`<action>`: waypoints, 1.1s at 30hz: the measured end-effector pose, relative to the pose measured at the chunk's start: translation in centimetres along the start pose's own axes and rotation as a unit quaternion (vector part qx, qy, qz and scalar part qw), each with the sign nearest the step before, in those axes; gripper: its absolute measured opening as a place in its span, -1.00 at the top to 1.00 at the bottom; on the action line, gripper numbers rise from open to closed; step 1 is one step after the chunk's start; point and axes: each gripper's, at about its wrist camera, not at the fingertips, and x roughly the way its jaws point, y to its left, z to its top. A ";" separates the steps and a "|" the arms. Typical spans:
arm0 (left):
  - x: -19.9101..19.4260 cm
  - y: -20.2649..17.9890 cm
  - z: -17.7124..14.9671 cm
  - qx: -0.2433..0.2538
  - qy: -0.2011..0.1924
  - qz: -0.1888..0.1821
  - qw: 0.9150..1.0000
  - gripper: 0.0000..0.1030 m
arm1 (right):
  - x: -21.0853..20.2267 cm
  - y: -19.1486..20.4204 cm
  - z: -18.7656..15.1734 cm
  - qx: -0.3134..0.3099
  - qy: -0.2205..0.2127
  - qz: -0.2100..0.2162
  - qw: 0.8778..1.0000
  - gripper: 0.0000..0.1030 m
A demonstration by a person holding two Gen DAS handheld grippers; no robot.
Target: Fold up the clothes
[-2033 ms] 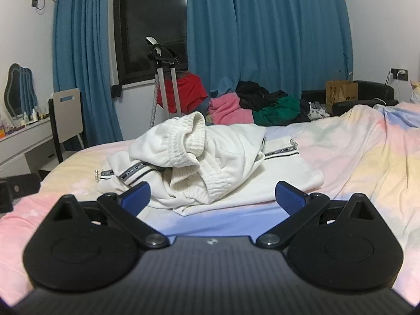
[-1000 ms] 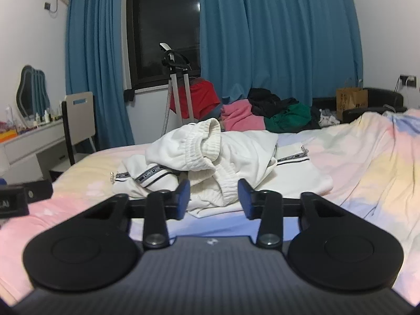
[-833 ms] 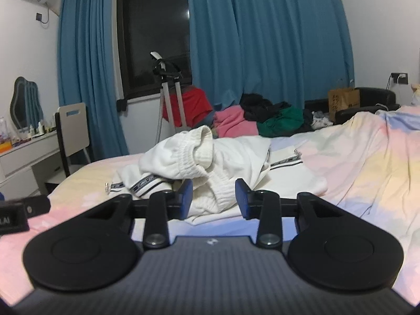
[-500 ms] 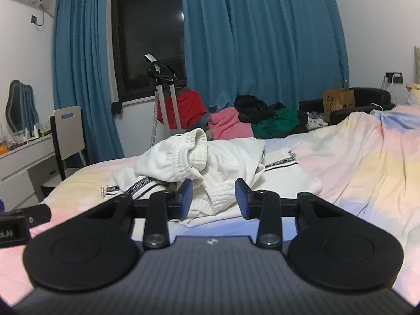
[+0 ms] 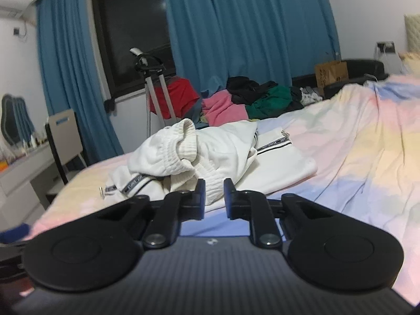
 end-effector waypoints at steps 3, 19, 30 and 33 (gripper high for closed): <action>3.7 -1.7 1.6 0.000 -0.003 -0.028 1.000 -0.99 | 0.2 -0.8 0.1 0.004 -0.008 -0.020 1.000 0.66; 20.9 -11.1 4.6 0.024 0.002 -0.030 0.999 0.05 | 8.2 -6.1 -2.7 0.049 0.046 -0.071 0.995 0.64; 12.2 -3.9 7.9 -0.014 -0.073 -0.065 0.995 0.88 | 8.6 -5.4 -3.2 0.038 0.019 -0.048 0.998 0.63; 7.5 -1.8 8.5 -0.024 -0.091 -0.084 0.992 0.88 | 7.7 -4.7 -3.1 0.027 0.002 -0.033 0.999 0.63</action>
